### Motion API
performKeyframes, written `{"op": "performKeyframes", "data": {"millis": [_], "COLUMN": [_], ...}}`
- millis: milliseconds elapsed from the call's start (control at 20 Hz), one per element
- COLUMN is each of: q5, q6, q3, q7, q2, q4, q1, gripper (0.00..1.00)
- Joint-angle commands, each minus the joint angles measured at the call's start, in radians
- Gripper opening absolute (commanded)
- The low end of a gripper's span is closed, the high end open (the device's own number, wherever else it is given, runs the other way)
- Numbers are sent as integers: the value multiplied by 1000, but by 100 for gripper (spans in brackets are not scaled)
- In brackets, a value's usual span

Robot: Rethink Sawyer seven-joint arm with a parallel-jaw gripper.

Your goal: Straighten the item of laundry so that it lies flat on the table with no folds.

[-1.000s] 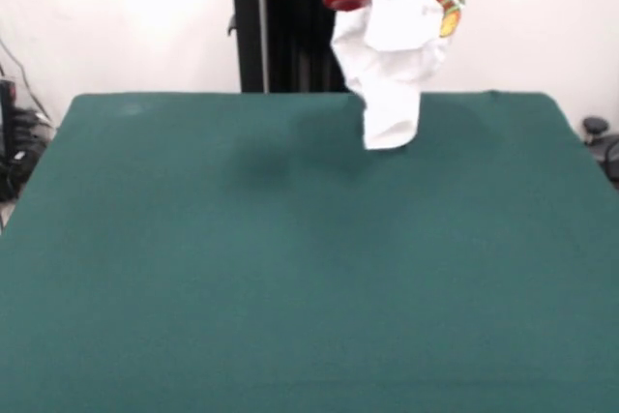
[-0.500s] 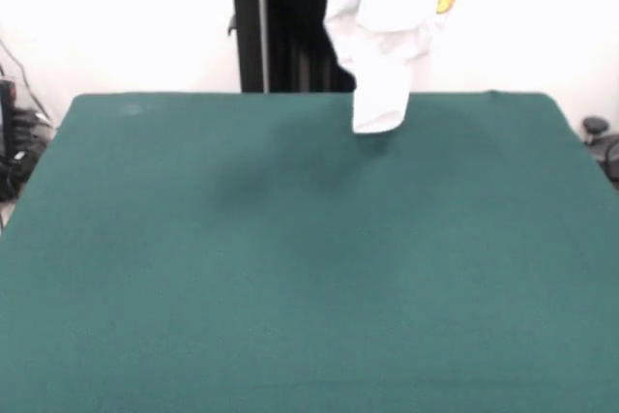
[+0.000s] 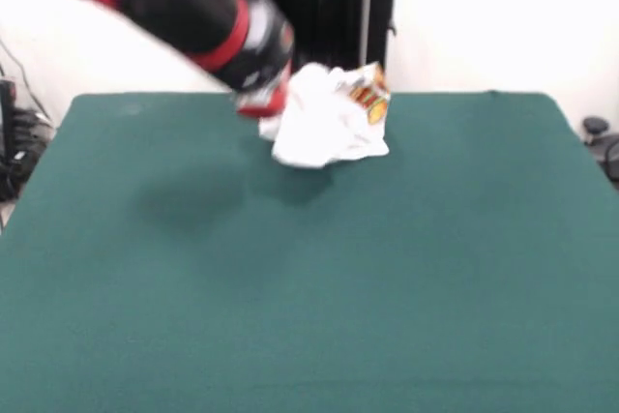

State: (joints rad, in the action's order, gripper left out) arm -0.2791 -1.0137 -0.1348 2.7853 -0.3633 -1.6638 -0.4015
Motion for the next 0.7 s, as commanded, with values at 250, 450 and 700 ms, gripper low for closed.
{"op": "performKeyframes", "data": {"millis": [250,450,700], "q5": [86,132,115], "q6": [309,683,891], "q3": [55,-7,-174], "q7": [-31,109,314], "q2": [307,318,378], "q4": [297,283,318], "q1": [-20,56,191], "gripper": [0,0,0]}}
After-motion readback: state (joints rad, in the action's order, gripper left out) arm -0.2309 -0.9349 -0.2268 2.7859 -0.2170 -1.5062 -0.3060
